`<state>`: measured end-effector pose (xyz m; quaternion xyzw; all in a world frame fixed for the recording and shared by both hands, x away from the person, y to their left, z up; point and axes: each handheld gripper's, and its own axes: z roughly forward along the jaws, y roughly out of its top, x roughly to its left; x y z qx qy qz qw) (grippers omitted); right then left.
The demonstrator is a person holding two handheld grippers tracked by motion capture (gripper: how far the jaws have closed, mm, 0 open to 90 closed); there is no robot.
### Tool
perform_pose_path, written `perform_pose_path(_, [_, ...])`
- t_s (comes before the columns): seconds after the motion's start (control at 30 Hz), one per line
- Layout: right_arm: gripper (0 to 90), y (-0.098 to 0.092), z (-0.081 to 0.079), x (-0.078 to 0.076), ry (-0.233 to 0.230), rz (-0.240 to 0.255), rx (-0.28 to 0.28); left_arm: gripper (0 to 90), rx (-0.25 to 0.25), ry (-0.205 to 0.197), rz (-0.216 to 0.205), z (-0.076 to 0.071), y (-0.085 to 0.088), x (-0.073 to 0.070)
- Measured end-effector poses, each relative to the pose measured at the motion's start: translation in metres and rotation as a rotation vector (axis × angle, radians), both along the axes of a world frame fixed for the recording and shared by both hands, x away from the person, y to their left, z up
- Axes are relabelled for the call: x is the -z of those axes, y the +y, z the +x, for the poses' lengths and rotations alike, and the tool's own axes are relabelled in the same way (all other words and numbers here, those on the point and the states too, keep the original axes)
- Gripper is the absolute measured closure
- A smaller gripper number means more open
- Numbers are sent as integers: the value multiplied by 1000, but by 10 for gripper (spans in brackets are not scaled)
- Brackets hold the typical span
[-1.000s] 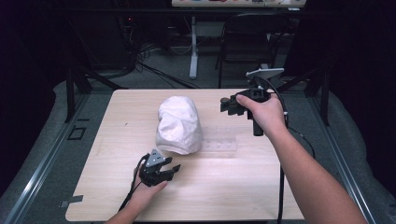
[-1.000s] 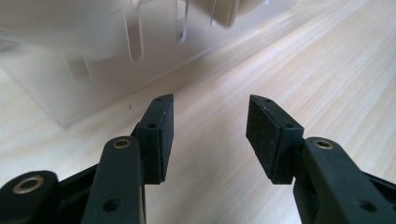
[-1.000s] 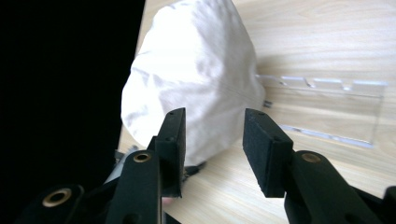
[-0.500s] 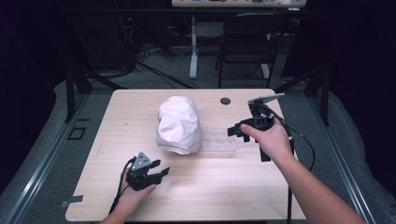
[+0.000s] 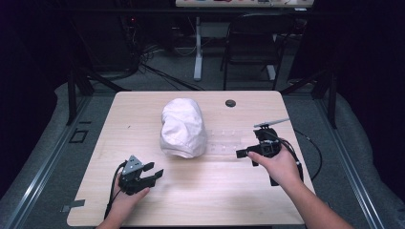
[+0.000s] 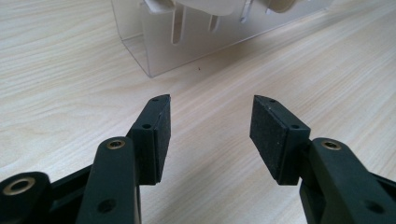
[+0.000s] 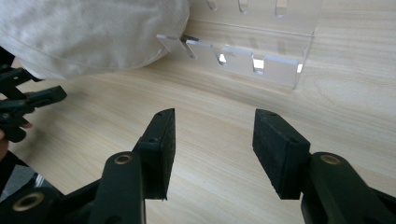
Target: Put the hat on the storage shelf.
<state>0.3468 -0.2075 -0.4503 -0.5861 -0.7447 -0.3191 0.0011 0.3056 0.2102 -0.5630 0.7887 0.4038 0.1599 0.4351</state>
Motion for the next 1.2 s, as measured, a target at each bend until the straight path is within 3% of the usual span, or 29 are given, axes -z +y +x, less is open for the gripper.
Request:
perform_pose_path(0.3, [499, -5, -19, 32, -37, 13, 1, 485, -9, 6, -6, 0, -1, 1])
perform_pose_path(0.4, [499, -9, -28, 42, -68, 1, 9, 485, 4, -7, -4, 0, -4, 2])
perform_pose_path(0.5, [497, -16, -37, 54, -134, -49, 15, 485, 15, -12, 21, 0, -6, 2])
perform_pose_path(0.6, [494, -24, -42, 65, -167, -19, 46, 485, 18, -11, 21, 0, -7, 3])
perform_pose_path(0.67, [493, -31, -45, 74, -166, 39, 72, 485, 16, -10, 23, 0, -7, 3])
perform_pose_path(0.73, [500, -36, -48, 83, -157, 58, 110, 484, 14, -10, 24, 0, -7, 3])
perform_pose_path(0.83, [501, -40, -53, 91, -219, -17, 126, 485, 13, -10, 26, 1, -6, 3])
perform_pose_path(1.2, [437, -49, -79, 114, -399, -59, 196, 478, 13, -17, 17, 2, -6, 2])
